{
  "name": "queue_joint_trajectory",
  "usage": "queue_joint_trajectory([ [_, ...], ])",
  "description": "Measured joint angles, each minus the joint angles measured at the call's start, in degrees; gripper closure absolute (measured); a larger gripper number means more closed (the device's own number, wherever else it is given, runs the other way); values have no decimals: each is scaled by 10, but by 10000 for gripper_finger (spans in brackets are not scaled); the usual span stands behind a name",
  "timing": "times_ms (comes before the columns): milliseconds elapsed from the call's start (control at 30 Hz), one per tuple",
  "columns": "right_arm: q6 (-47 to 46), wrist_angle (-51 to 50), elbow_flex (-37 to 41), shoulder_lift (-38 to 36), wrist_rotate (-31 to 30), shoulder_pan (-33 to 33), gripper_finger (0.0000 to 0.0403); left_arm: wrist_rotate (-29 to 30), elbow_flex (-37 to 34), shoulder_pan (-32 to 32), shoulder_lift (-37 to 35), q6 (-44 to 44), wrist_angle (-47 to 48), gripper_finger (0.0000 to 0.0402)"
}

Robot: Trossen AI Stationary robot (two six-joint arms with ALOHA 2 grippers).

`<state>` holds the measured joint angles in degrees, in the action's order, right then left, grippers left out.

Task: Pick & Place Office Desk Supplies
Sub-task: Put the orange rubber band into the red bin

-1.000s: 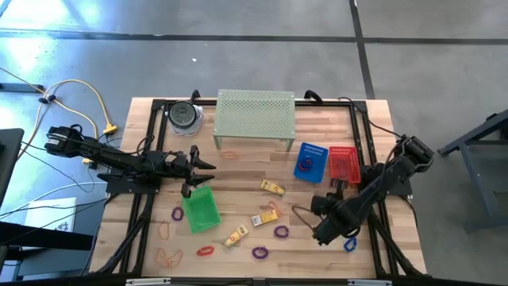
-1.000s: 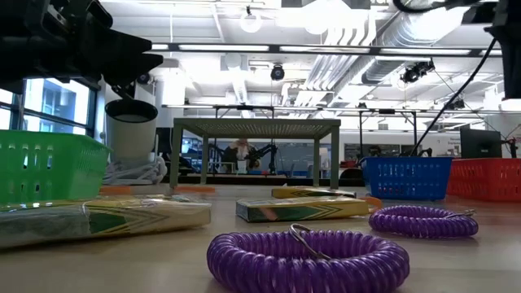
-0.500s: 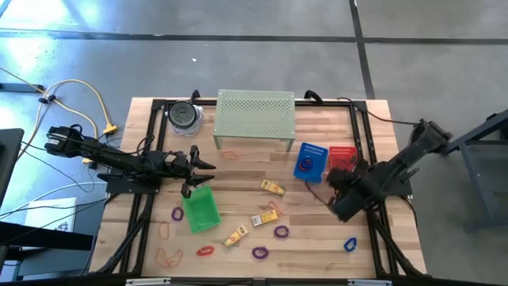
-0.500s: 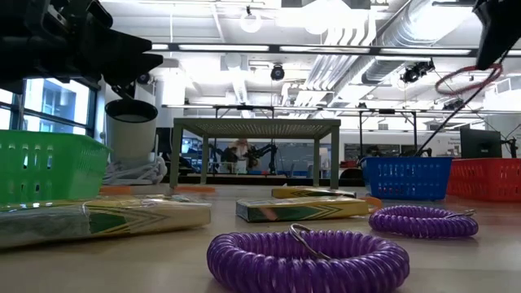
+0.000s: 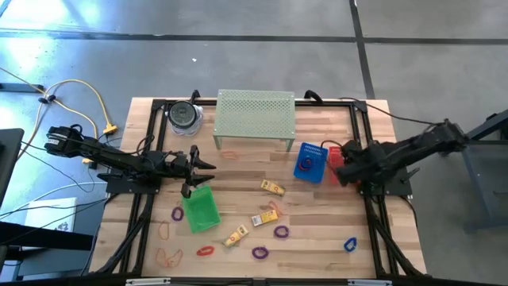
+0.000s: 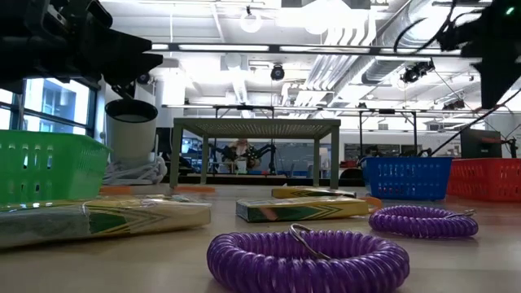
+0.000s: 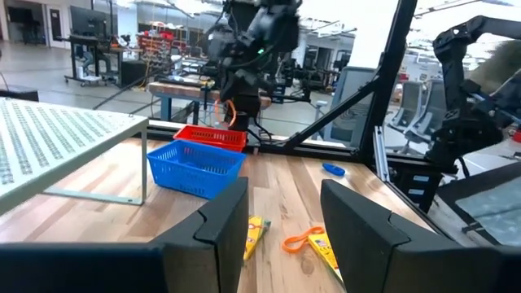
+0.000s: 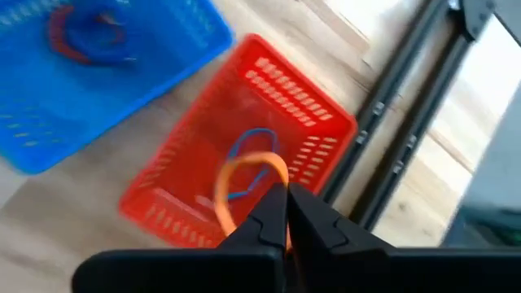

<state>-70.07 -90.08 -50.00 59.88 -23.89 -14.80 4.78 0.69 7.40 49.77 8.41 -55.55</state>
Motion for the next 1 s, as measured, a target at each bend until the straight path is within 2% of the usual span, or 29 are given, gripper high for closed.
queue_joint_trajectory([
  [167, 52, 1, 3, 10, 28, 76, 401, 3, 0, 0, 0, -11, -3, 251],
  [300, 72, 1, 3, 17, 31, 106, 401, 10, 0, 0, 0, -7, -3, 251],
  [733, 104, 1, 3, 20, 80, 150, 401, 11, 0, 0, 0, 6, -2, 251],
  [1000, 104, 1, 3, 20, 97, 160, 401, 11, 0, 0, 0, -15, -2, 251],
])
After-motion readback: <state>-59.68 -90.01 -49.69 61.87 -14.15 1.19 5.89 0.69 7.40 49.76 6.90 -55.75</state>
